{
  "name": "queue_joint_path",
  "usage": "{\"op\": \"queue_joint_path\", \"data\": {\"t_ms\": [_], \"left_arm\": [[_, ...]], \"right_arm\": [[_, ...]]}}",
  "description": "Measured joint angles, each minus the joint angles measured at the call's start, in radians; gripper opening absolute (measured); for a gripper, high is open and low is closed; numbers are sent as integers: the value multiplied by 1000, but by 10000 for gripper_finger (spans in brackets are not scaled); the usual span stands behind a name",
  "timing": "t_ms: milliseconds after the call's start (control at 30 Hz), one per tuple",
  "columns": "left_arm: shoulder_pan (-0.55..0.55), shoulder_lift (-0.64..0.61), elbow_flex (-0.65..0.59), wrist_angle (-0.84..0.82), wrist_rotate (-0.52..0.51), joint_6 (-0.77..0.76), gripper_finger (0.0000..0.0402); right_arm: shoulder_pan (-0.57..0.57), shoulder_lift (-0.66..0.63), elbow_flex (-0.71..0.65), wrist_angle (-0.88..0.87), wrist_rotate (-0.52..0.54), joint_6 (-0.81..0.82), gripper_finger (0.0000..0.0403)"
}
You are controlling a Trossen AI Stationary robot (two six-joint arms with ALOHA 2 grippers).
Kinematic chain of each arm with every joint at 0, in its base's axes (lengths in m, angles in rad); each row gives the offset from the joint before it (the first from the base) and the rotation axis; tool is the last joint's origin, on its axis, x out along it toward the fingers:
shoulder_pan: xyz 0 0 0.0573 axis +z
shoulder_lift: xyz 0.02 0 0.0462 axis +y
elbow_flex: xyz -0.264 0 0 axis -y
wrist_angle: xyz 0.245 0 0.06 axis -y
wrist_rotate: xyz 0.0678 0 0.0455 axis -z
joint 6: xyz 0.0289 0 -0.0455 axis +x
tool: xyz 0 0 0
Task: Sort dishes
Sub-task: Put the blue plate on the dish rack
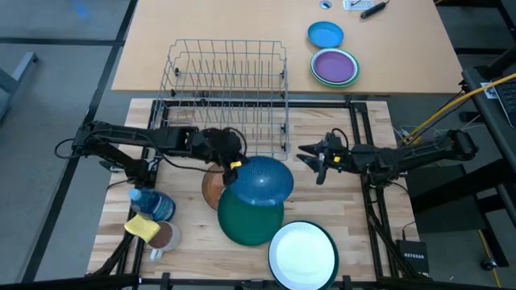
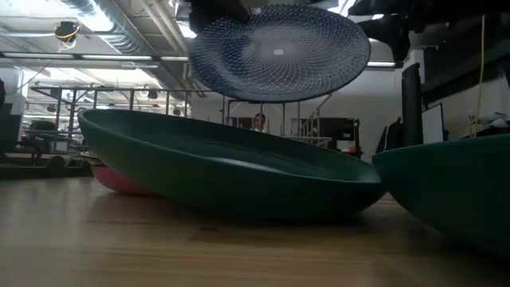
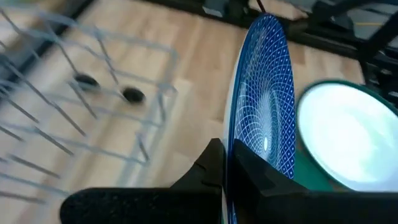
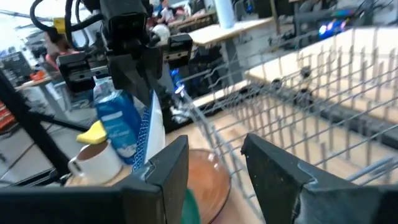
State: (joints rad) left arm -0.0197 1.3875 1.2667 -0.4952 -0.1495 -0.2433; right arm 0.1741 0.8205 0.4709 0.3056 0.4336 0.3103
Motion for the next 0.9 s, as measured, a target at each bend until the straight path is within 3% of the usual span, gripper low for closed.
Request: {"op": "queue_joint_path", "data": {"t_ms": [433, 900], "left_arm": [[148, -2, 171, 5, -50, 229, 0], [327, -2, 236, 14, -153, 461, 0]], "right_arm": [[0, -112, 0, -34, 139, -65, 163], [0, -141, 0, -90, 169, -85, 163]]}}
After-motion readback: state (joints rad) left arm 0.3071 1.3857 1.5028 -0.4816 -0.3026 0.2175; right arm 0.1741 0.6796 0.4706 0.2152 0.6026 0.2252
